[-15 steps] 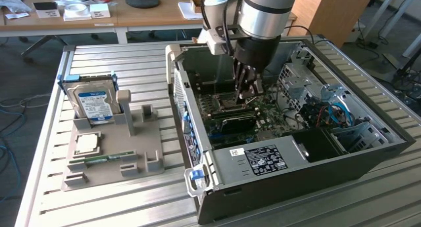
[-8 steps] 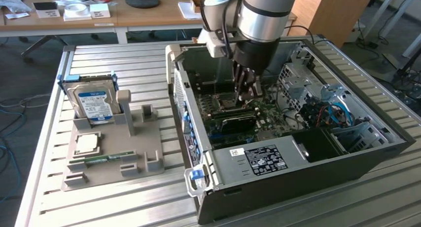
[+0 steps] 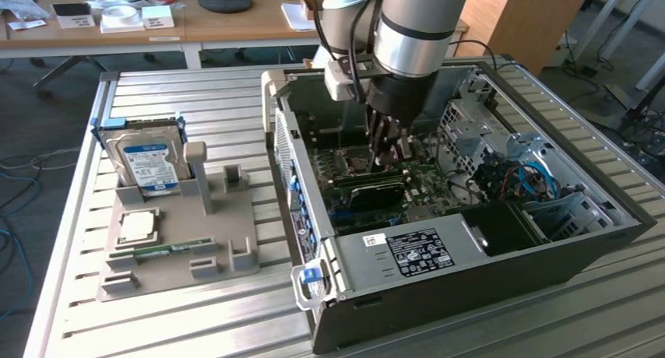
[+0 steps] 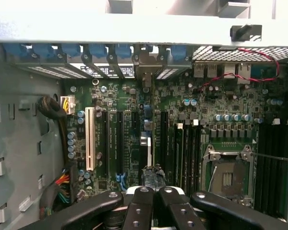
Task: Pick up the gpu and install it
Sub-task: 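Press down on the gpu until it lock into place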
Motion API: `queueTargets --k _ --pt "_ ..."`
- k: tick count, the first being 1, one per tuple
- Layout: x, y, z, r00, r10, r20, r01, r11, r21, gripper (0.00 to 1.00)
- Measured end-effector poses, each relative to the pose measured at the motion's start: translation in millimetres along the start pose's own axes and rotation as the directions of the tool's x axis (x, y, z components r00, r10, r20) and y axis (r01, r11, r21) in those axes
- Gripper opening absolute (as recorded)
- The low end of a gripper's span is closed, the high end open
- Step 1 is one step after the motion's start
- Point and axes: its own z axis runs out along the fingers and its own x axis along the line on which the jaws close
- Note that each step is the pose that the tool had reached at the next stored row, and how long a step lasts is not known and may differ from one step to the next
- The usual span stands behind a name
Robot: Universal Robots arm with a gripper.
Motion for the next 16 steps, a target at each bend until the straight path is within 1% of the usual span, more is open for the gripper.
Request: queueTargets --k 8,13,16 --pt "-3.5 0.1 1.3 1.0000 0.000 0.0017 0.000 1.0000 0.0000 0.11" --pt "-3.5 0.7 8.8 1.0000 0.000 0.0017 0.000 1.0000 0.0001 0.11" --pt "-3.5 0.8 10.0 1.0000 0.000 0.0015 0.000 1.0000 -0.0001 0.11"
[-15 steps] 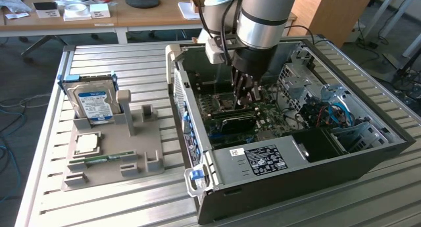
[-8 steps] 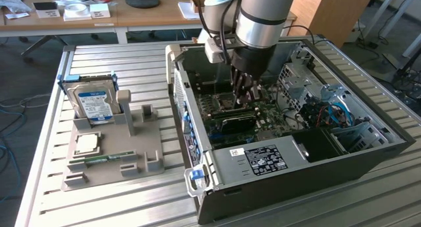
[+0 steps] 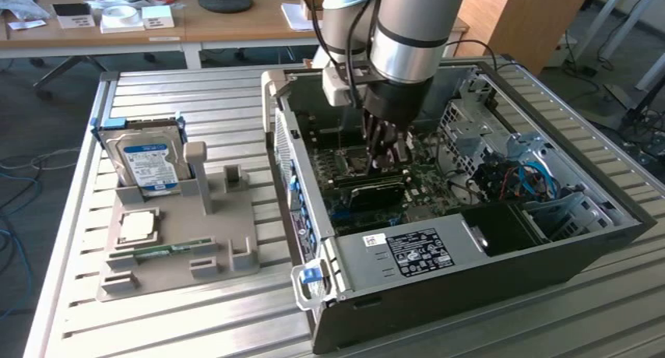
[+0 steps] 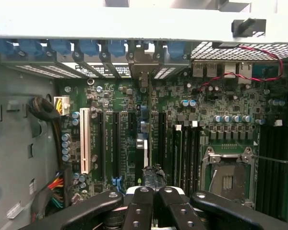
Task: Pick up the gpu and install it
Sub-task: 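Press down on the gpu until it lock into place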
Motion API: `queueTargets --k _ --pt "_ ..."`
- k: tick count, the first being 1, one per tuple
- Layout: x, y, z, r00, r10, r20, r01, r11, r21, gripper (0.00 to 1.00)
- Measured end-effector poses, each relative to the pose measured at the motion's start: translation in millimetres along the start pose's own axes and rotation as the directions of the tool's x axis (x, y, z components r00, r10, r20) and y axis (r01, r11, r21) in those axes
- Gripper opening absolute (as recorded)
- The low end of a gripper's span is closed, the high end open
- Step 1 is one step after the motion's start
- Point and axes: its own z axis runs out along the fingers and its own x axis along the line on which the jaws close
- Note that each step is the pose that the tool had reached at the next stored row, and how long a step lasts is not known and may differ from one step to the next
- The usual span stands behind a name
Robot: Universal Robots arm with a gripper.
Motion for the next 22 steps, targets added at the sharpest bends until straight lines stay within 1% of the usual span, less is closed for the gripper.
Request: queueTargets --k 4,9,12,18,22 --pt "0.1 0.1 5.9 1.0000 0.000 0.0002 0.000 1.0000 0.0001 0.11" --pt "-0.1 0.1 6.7 1.0000 0.000 0.0002 0.000 1.0000 0.0001 0.11" --pt "-2.1 0.1 7.5 1.0000 0.000 0.0002 0.000 1.0000 0.0002 0.11" --pt "-2.5 0.6 15.0 1.0000 0.000 0.0001 0.000 1.0000 0.0002 0.11" --pt "-2.5 0.6 15.3 1.0000 0.000 -0.0001 0.000 1.0000 0.0000 0.11"
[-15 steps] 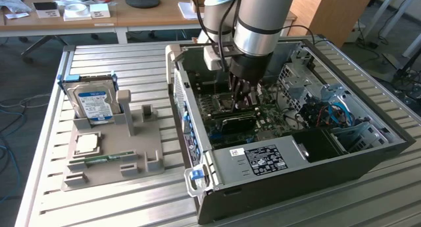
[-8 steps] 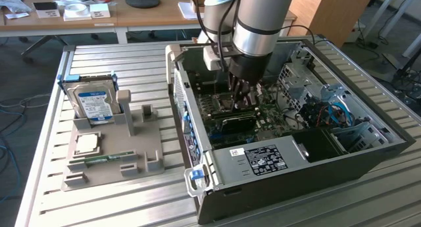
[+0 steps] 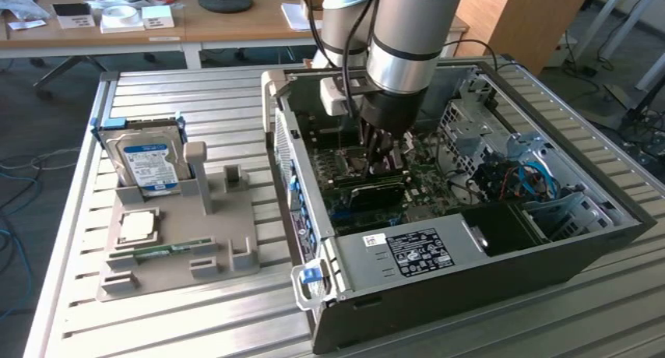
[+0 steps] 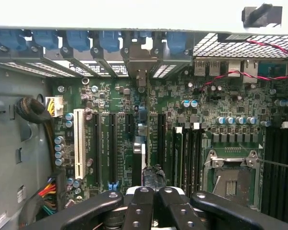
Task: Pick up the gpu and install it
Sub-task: 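Press down on the gpu until it lock into place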
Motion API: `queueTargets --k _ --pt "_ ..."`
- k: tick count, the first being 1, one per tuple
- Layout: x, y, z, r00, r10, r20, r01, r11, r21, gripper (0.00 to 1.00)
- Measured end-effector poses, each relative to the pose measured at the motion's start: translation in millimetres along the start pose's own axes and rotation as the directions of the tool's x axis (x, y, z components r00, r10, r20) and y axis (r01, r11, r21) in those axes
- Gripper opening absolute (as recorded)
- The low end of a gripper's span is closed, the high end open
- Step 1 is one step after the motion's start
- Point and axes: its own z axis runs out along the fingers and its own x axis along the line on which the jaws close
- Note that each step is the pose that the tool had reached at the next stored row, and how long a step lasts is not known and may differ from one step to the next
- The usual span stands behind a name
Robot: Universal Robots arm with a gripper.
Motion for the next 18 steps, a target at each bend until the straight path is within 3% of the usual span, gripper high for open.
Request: queueTargets --k 18 --pt "1.2 0.2 6.5 1.0000 0.000 -0.0002 0.000 1.0000 0.0000 0.11"
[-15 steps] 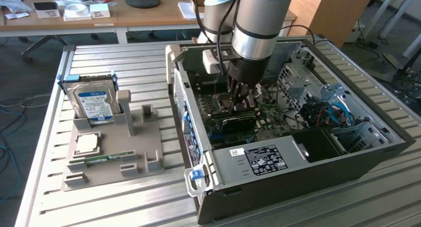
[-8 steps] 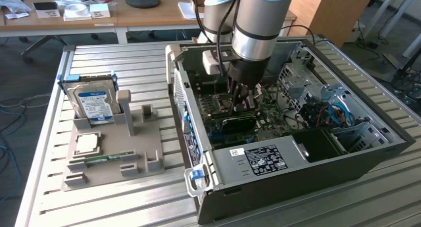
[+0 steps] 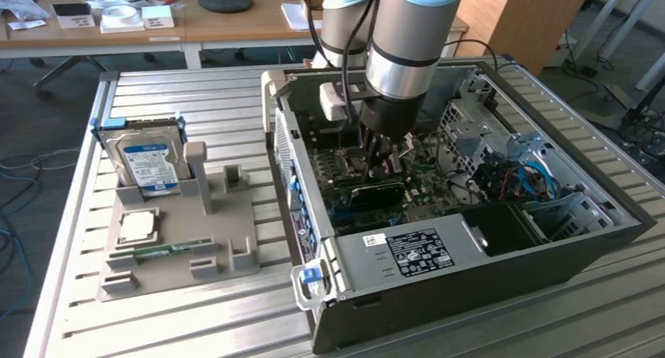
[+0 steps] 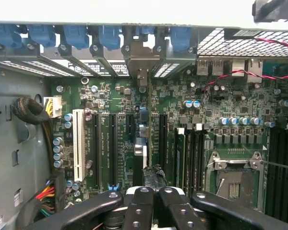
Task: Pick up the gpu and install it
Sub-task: 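Press down on the gpu until it lock into place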
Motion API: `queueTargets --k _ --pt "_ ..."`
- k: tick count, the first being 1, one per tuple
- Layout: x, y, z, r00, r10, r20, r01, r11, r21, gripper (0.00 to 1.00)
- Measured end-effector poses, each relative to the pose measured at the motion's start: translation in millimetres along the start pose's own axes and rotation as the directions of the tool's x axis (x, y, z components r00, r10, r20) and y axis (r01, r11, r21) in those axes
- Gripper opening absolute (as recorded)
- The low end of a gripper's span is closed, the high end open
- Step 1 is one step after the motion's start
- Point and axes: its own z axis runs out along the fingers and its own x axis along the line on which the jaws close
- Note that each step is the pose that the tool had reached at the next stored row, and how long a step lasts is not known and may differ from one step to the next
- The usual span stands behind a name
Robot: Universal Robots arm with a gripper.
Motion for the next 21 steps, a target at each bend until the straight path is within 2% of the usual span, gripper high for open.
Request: queueTargets --k 21 --pt "-0.6 0.8 6.6 1.0000 0.000 0.0000 0.000 1.0000 0.0000 0.11"
